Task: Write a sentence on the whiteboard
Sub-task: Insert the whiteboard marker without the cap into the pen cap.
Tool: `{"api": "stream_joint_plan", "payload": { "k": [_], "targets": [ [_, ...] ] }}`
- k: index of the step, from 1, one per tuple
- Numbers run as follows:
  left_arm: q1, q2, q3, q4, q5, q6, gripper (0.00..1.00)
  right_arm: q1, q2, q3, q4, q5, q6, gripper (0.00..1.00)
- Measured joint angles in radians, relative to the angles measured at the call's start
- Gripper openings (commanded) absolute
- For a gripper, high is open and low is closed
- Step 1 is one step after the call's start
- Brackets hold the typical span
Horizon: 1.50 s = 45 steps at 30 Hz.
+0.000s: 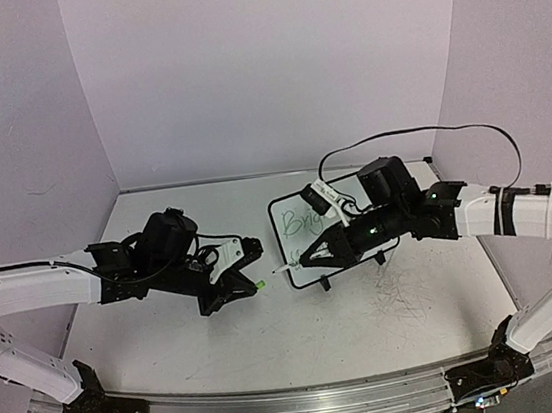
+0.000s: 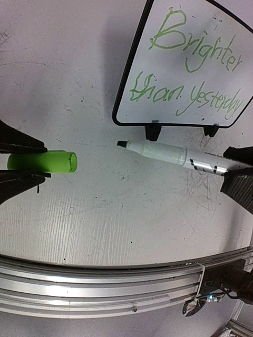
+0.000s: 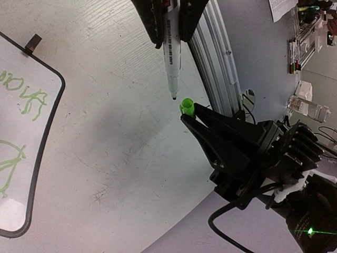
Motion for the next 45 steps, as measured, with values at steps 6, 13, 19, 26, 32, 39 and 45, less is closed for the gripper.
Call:
{"api": "stream_joint_plan", "payload": {
  "k": [6, 13, 19, 26, 32, 39, 45],
  "targets": [
    [0.000, 0.005, -0.001, 0.000, -0.005, 0.003, 0.00, 0.014, 0.032, 0.013, -0.001, -0.017, -0.003, 0.00],
    [0.000, 0.008, -0.001, 0.000, -0.005, 0.003, 0.00, 0.033, 0.058, 0.030, -0.013, -0.022, -0.005, 0.00],
    [0.000, 0.012, -0.001, 0.000, -0.004, 0.002, 0.00, 0.038, 0.058, 0.036, -0.015, -0.022, -0.005, 0.00],
    [0.000, 0.012, -0.001, 0.001, 0.000, 0.001, 0.00, 0.038, 0.060, 0.042, -0.015, -0.021, -0.006, 0.00],
    [0.000, 0.012, -0.001, 0.005, 0.009, -0.002, 0.00, 0.040, 0.071, 0.043, -0.016, -0.020, -0.006, 0.00],
    [0.000, 0.014, -0.001, 0.008, 0.018, -0.002, 0.00, 0.043, 0.092, 0.054, -0.015, -0.021, -0.006, 0.00],
    [-0.005, 0.015, -0.001, 0.014, 0.026, 0.012, 0.00, 0.056, 0.125, 0.076, -0.015, -0.035, -0.018, 0.00]
  ]
}}
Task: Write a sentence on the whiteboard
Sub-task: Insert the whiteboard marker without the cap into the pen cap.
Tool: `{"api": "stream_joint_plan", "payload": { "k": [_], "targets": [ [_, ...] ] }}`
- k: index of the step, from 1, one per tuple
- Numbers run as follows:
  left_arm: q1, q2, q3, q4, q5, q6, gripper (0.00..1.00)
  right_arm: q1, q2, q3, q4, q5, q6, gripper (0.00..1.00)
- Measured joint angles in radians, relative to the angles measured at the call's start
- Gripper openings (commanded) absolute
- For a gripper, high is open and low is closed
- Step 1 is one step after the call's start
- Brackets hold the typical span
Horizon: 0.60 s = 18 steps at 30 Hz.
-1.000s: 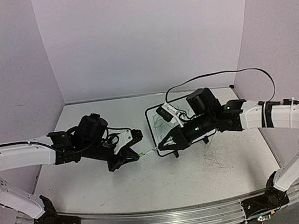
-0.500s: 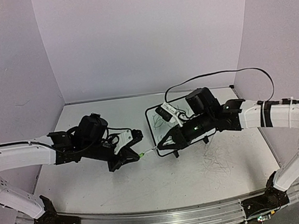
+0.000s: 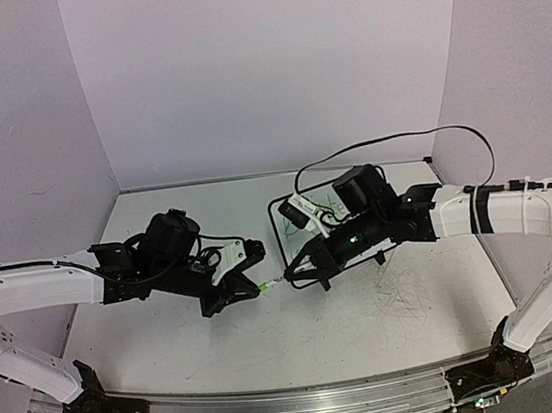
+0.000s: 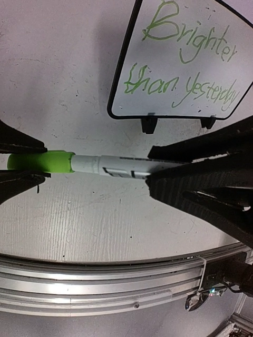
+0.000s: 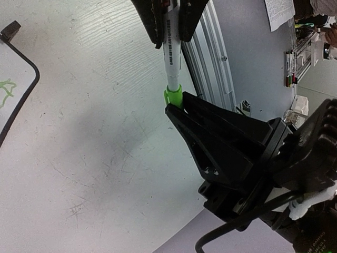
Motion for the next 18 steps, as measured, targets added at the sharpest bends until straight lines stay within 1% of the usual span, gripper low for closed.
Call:
{"api": "stream_joint_plan", "payload": {
  "k": [5, 10, 13, 18],
  "targets": [
    [-0.013, 0.007, 0.001, 0.003, 0.002, 0.020, 0.00, 0.006, 0.034, 0.023, -0.014, -0.023, -0.019, 0.00],
    [-0.031, 0.012, 0.009, -0.027, -0.037, 0.040, 0.00, 0.008, 0.089, 0.056, -0.033, -0.068, -0.041, 0.00],
    [-0.058, 0.012, 0.010, -0.052, -0.095, 0.054, 0.00, 0.009, 0.121, 0.075, -0.050, -0.093, -0.046, 0.00],
    [-0.115, 0.012, 0.010, -0.095, -0.241, 0.066, 0.00, 0.017, 0.185, 0.116, -0.073, -0.113, -0.031, 0.00]
  ]
}}
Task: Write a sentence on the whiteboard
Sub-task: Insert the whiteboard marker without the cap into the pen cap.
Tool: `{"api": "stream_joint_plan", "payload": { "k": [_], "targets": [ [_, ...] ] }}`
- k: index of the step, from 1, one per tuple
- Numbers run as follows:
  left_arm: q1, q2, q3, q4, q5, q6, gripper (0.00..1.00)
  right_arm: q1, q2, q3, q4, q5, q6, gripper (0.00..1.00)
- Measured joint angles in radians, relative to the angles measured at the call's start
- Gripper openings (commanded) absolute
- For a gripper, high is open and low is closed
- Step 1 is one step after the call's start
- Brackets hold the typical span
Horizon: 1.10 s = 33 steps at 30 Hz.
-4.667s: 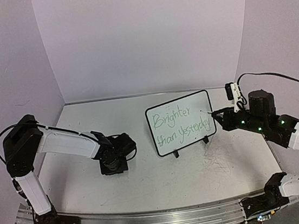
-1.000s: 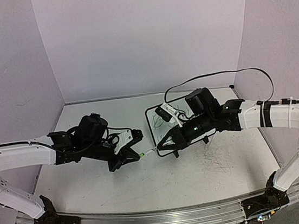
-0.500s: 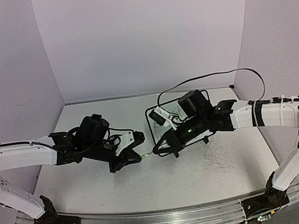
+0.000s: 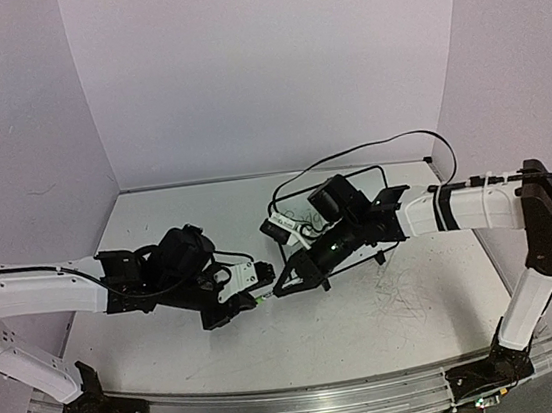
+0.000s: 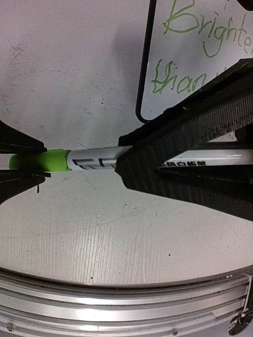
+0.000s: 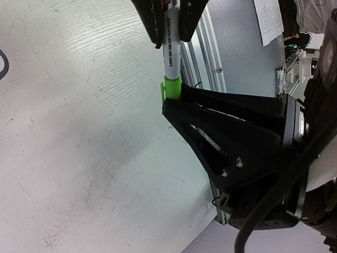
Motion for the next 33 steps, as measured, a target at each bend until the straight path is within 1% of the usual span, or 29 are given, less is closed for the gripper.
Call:
{"api": "stream_joint_plan", "payload": {
  "k": [3, 8, 14, 15, 16, 17, 18, 21, 22, 23, 24, 26, 30, 33],
  "targets": [
    [-0.023, 0.000, -0.004, -0.006, -0.081, 0.004, 0.00, 0.006, 0.017, 0.001, 0.031, 0.004, 0.056, 0.00],
    [-0.055, -0.008, -0.033, 0.015, -0.201, 0.009, 0.00, 0.016, 0.036, -0.012, 0.119, 0.022, 0.212, 0.00],
    [-0.090, -0.014, -0.080, 0.039, -0.273, 0.025, 0.00, 0.037, 0.050, -0.066, 0.227, 0.026, 0.411, 0.00],
    [-0.093, -0.015, -0.084, 0.041, -0.279, 0.025, 0.03, 0.038, 0.050, -0.078, 0.248, 0.026, 0.436, 0.00],
    [-0.095, -0.016, -0.088, 0.043, -0.283, 0.024, 0.11, 0.038, 0.049, -0.094, 0.274, 0.025, 0.458, 0.00],
    [-0.096, -0.018, -0.091, 0.046, -0.287, 0.022, 0.20, 0.038, 0.048, -0.110, 0.300, 0.025, 0.471, 0.00],
    [-0.098, -0.021, -0.095, 0.048, -0.294, 0.014, 0.33, 0.039, 0.045, -0.123, 0.319, 0.027, 0.476, 0.00],
    [-0.106, -0.057, -0.103, 0.103, -0.314, -0.046, 0.63, 0.056, 0.012, -0.187, 0.374, 0.070, 0.440, 0.00],
    [-0.109, -0.081, -0.103, 0.132, -0.323, -0.073, 0.71, 0.067, -0.002, -0.210, 0.379, 0.093, 0.415, 0.00],
    [-0.111, -0.113, -0.103, 0.157, -0.331, -0.099, 0.76, 0.078, -0.016, -0.233, 0.382, 0.122, 0.385, 0.00],
    [-0.111, -0.146, -0.105, 0.174, -0.336, -0.132, 0.79, 0.087, -0.027, -0.253, 0.382, 0.154, 0.356, 0.00],
    [-0.111, -0.214, -0.111, 0.202, -0.346, -0.207, 0.82, 0.105, -0.042, -0.284, 0.382, 0.223, 0.304, 0.00],
    [-0.111, -0.326, -0.130, 0.229, -0.400, -0.407, 0.81, 0.138, -0.044, -0.297, 0.382, 0.425, 0.229, 0.01],
    [-0.111, -0.369, -0.136, 0.231, -0.479, -0.569, 0.81, 0.163, -0.023, -0.272, 0.382, 0.598, 0.221, 0.03]
  ]
}}
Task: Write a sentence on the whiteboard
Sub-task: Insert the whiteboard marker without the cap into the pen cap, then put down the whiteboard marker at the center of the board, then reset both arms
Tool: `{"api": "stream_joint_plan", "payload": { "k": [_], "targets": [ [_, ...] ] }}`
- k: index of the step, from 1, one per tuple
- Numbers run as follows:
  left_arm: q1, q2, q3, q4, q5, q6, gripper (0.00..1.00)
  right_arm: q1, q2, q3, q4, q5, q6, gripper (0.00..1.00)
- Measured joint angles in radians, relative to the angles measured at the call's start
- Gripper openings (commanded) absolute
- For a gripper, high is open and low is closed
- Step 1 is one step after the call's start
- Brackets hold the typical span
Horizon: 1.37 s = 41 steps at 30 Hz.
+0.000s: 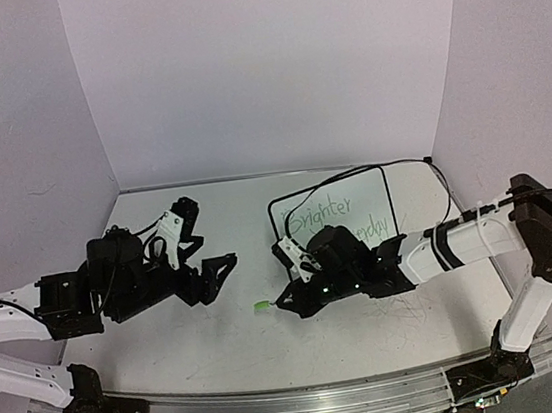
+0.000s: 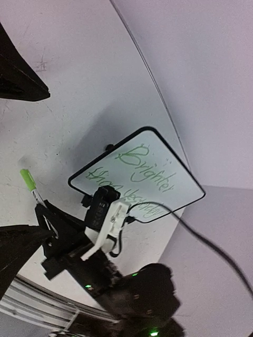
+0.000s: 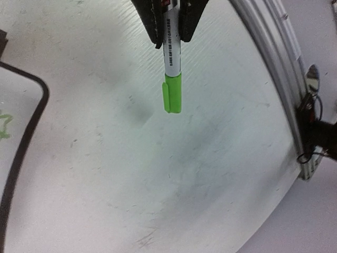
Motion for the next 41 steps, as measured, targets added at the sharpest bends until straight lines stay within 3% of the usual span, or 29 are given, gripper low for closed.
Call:
{"api": "stream_joint_plan", "payload": {
  "k": [6, 11, 15, 23, 26, 33, 41],
  "targets": [
    [0.000, -0.042, -0.005, -0.002, -0.150, -0.261, 0.83, 0.061, 0.145, 0.144, 0.002, 0.248, 0.038, 0.29],
    [0.000, -0.075, 0.013, -0.039, -0.204, -0.333, 0.89, 0.097, 0.170, 0.170, -0.022, 0.330, 0.065, 0.70],
    [0.000, -0.098, 0.073, -0.085, -0.218, -0.357, 0.93, 0.094, 0.065, 0.170, -0.136, 0.407, 0.067, 0.97],
    [0.000, -0.132, 0.274, -0.116, -0.247, -0.330, 0.97, 0.010, -0.513, 0.198, -0.259, 0.577, -0.047, 0.98],
    [0.000, -0.124, 0.350, -0.117, -0.265, -0.285, 0.99, 0.002, -0.650, 0.276, -0.280, 0.659, -0.127, 0.98],
    [0.000, -0.075, 0.494, -0.117, -0.312, -0.171, 1.00, 0.003, -0.711, 0.425, -0.311, 0.864, -0.280, 0.98],
    [0.000, -0.052, 0.529, -0.117, -0.329, -0.138, 0.99, 0.003, -0.703, 0.458, -0.341, 0.983, -0.358, 0.98]
  ]
}}
